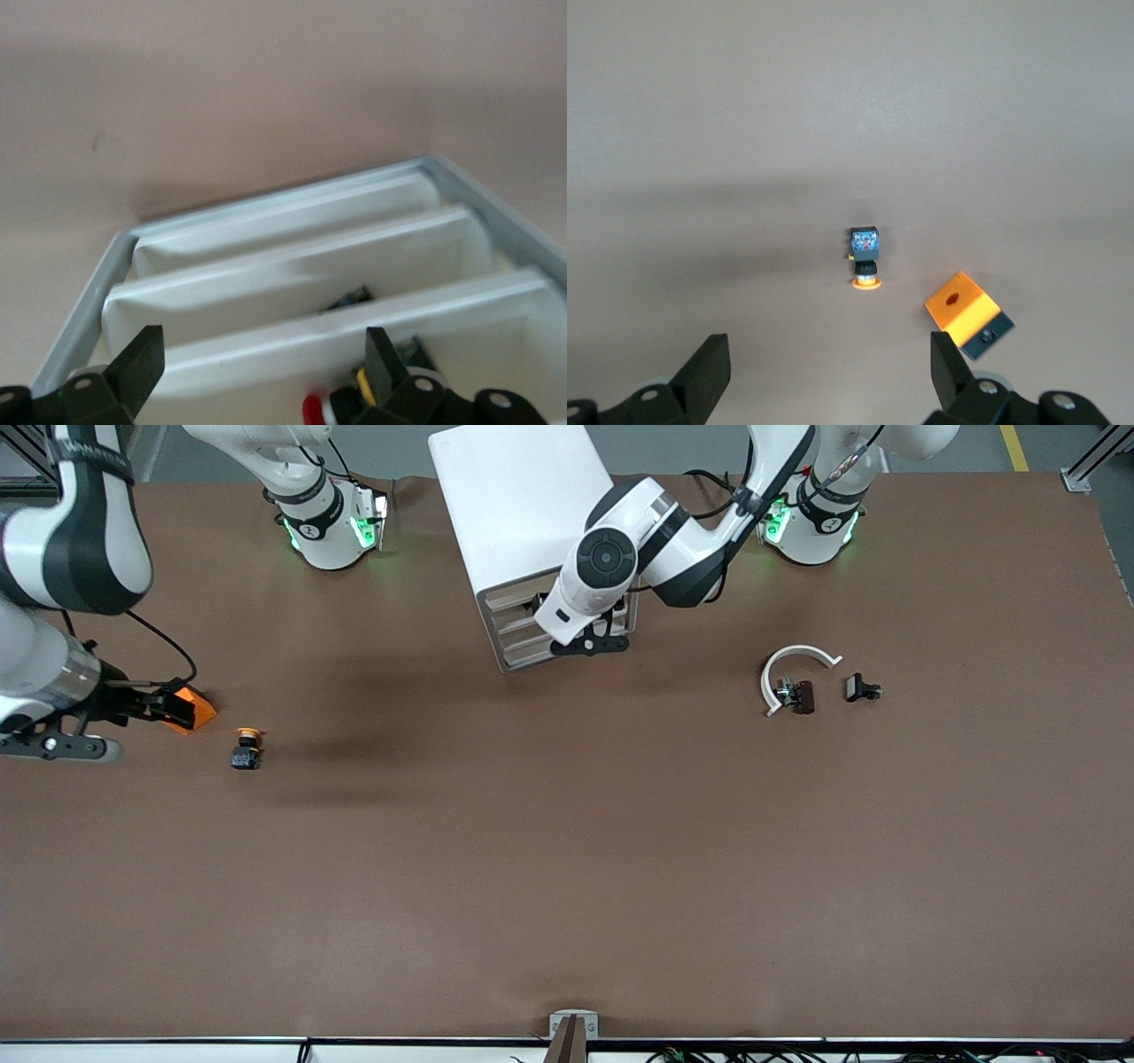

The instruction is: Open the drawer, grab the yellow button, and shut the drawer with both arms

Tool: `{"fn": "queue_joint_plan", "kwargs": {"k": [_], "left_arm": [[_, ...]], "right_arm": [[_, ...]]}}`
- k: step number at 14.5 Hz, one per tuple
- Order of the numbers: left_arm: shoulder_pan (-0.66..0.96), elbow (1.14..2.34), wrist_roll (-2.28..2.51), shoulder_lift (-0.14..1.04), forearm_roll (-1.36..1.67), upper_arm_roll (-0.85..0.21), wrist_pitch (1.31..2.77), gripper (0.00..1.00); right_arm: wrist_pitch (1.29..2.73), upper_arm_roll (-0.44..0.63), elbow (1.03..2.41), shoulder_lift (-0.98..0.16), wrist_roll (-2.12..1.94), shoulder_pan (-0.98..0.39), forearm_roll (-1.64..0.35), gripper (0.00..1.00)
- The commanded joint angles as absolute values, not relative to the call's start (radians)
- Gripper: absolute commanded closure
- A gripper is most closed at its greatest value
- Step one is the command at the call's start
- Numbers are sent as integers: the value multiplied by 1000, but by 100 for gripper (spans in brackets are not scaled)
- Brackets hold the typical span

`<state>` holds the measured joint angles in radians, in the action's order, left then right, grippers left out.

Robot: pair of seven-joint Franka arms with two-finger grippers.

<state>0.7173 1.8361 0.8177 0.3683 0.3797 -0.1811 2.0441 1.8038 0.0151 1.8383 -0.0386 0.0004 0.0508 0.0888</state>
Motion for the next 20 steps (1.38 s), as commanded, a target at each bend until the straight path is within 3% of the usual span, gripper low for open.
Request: {"fn": "queue_joint_plan", "kwargs": {"k": [1,6,12,20], "left_arm": [[631,1757,819,396,377,-184,2033,0],[430,1683,812,377,210,-186,2017,0],[269,1664,811,302,59,-186,2014,0],[72,1422,756,284,-18,-186,1761,0]], "right_arm": [[1668,14,1673,-51,17,37,71,0],[1577,12,1539,-51,20,34,64,0],[1569,18,1488,-54,11,35,8,0],[1568,20,1488,-54,14,37,-2,0]]}}
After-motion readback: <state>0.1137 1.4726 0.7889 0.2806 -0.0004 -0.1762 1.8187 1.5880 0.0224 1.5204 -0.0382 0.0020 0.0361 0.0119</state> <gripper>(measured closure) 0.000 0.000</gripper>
